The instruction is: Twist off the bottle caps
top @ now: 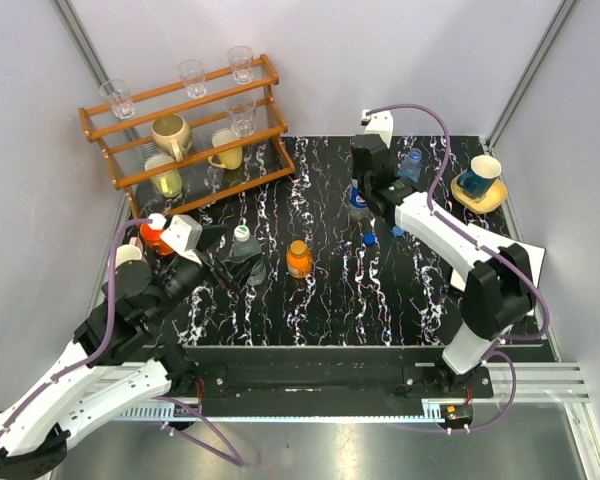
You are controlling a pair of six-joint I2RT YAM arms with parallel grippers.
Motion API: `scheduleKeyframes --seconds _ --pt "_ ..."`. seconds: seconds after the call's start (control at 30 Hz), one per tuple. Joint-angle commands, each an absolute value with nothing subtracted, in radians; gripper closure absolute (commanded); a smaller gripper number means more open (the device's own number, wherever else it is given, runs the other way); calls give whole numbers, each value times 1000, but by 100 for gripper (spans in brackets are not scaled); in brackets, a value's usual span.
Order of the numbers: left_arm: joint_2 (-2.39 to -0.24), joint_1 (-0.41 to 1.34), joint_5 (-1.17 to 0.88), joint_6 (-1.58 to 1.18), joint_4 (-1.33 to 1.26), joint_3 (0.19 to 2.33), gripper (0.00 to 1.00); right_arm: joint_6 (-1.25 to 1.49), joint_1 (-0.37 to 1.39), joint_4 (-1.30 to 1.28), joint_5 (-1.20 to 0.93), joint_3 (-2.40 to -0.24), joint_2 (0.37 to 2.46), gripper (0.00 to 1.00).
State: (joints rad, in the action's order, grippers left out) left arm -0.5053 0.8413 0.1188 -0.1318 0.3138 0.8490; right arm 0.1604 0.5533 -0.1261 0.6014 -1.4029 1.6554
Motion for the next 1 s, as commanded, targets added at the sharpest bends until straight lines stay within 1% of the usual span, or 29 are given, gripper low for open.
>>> scheduleKeyframes --seconds 0.0,0.23,0.43,0.47,0.5,0.57,0.6,0.63,0.67,0.73,0.77,0.97 --pt "-505 845 141 -133 299 831 1 137 515 -78 641 -1488 1700 100" --pt "-529 844 138 -130 293 825 1 138 473 -81 614 -1497 1759 100" --pt "-546 845 130 -132 285 827 1 160 469 -87 581 -1482 1766 100" --pt "-548 844 130 -132 287 825 1 164 469 -89 581 -1479 1764 99" --pt "-549 844 130 -130 284 825 1 167 469 -90 577 -1480 1763 87" --pt "-555 844 129 -130 285 828 1 167 469 -97 569 -1480 1758 76" --pt "-555 844 126 -129 284 830 1 167 469 -100 565 -1482 1753 69" --pt "-561 844 126 -127 284 830 1 169 469 -100 563 -1480 1753 58" --pt "-561 844 126 -127 285 830 1 169 469 -101 560 -1483 1749 53" --pt "-568 844 127 -129 284 831 1 170 469 -104 558 -1483 1744 45" --pt "-569 845 127 -130 285 831 1 169 469 -109 557 -1488 1744 44" --pt "-574 845 117 -137 282 830 1 166 469 -114 566 -1482 1727 39"
